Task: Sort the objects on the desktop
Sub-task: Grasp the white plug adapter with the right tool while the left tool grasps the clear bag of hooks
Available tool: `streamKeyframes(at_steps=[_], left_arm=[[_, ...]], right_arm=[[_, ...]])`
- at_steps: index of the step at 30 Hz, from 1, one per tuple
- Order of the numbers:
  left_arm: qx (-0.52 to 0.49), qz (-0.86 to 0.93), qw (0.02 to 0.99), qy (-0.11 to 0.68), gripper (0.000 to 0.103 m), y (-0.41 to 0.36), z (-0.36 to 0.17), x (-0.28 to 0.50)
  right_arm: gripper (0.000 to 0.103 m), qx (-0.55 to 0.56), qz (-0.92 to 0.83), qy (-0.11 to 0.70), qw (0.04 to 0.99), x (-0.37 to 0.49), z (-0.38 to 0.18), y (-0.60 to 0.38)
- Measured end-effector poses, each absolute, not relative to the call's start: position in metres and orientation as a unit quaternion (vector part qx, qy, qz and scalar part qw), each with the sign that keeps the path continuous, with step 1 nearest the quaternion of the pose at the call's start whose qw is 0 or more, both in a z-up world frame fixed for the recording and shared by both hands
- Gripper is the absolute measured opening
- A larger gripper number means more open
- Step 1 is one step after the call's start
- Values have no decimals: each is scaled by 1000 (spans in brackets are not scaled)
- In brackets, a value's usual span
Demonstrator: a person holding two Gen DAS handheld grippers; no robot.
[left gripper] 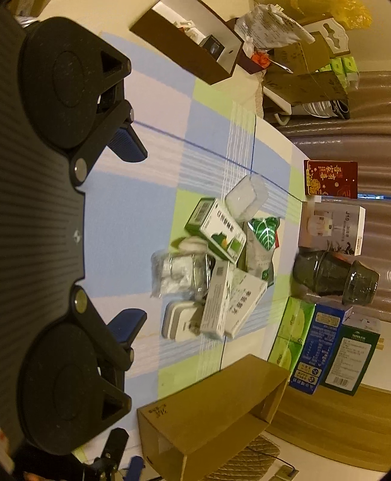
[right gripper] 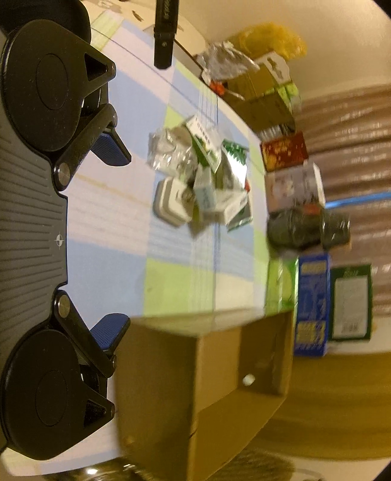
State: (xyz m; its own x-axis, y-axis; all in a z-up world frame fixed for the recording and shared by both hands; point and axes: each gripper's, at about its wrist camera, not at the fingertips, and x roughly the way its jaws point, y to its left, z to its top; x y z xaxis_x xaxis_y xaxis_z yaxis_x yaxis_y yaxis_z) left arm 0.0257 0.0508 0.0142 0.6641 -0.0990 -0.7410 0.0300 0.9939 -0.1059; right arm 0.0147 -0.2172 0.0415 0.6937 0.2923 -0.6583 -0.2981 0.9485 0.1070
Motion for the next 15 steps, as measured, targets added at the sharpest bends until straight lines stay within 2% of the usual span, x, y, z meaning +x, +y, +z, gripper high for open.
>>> streamKeyframes(at_steps=[15], left_arm=[[7,-97,897,431,101,53,-3,82]], right_arm=[[101,-55,211,364,906,75,13,-173]])
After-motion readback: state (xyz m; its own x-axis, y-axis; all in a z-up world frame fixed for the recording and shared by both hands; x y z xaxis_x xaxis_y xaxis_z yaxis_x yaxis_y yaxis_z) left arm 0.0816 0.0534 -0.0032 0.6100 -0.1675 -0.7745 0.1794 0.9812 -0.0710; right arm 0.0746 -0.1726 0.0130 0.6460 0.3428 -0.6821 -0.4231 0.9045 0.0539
